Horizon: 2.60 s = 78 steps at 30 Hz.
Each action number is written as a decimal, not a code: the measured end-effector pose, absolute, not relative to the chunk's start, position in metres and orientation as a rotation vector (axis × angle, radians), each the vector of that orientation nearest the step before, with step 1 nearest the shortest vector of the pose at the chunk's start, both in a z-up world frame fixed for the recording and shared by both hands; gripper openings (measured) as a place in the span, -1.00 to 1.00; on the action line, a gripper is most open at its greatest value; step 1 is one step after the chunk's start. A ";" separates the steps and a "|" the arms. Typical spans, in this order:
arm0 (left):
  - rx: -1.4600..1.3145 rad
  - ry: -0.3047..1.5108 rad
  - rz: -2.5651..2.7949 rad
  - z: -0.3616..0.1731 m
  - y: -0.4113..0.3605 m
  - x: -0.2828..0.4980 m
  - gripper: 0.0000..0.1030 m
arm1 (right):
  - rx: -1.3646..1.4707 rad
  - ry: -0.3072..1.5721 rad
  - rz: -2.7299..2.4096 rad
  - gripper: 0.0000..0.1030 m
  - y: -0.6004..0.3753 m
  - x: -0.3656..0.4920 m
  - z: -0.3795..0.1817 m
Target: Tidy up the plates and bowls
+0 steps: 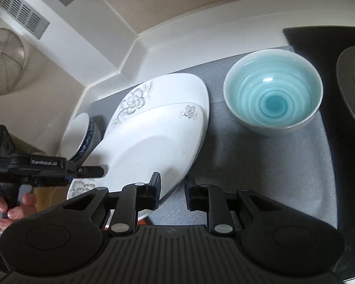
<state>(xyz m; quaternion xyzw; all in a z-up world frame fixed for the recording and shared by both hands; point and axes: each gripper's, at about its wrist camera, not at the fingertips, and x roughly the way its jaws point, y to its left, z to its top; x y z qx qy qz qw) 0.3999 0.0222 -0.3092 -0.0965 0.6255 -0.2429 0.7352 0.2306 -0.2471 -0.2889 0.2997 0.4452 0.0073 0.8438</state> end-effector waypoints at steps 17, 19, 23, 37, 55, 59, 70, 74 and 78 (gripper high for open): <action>-0.262 1.310 -0.539 -0.299 0.039 0.372 -0.66 | 0.617 0.902 -0.072 -0.69 -0.242 0.243 -0.303; -0.289 1.317 -0.538 -0.300 0.041 0.372 -0.68 | 0.621 0.899 -0.084 -0.68 -0.241 0.241 -0.305; -0.286 1.309 -0.525 -0.302 0.039 0.377 -0.70 | 0.622 0.909 -0.107 -0.63 -0.237 0.239 -0.303; -0.327 1.331 -0.520 -0.314 0.039 0.396 -0.75 | 0.601 0.945 -0.115 -0.54 -0.238 0.240 -0.295; -0.314 1.323 -0.542 -0.318 0.046 0.406 -0.75 | 0.575 0.953 -0.117 -0.62 -0.224 0.240 -0.297; -0.317 1.312 -0.544 -0.321 0.046 0.407 -0.73 | 0.556 0.964 -0.122 -0.62 -0.224 0.249 -0.301; -0.334 1.330 -0.507 -0.330 0.036 0.411 -0.67 | 0.702 0.945 -0.099 -0.46 -0.225 0.245 -0.319; -0.317 1.323 -0.497 -0.329 0.032 0.407 -0.64 | 0.675 0.933 -0.102 -0.55 -0.226 0.246 -0.318; -0.342 1.335 -0.502 -0.331 0.030 0.404 -0.64 | 0.657 0.939 -0.096 -0.57 -0.233 0.251 -0.316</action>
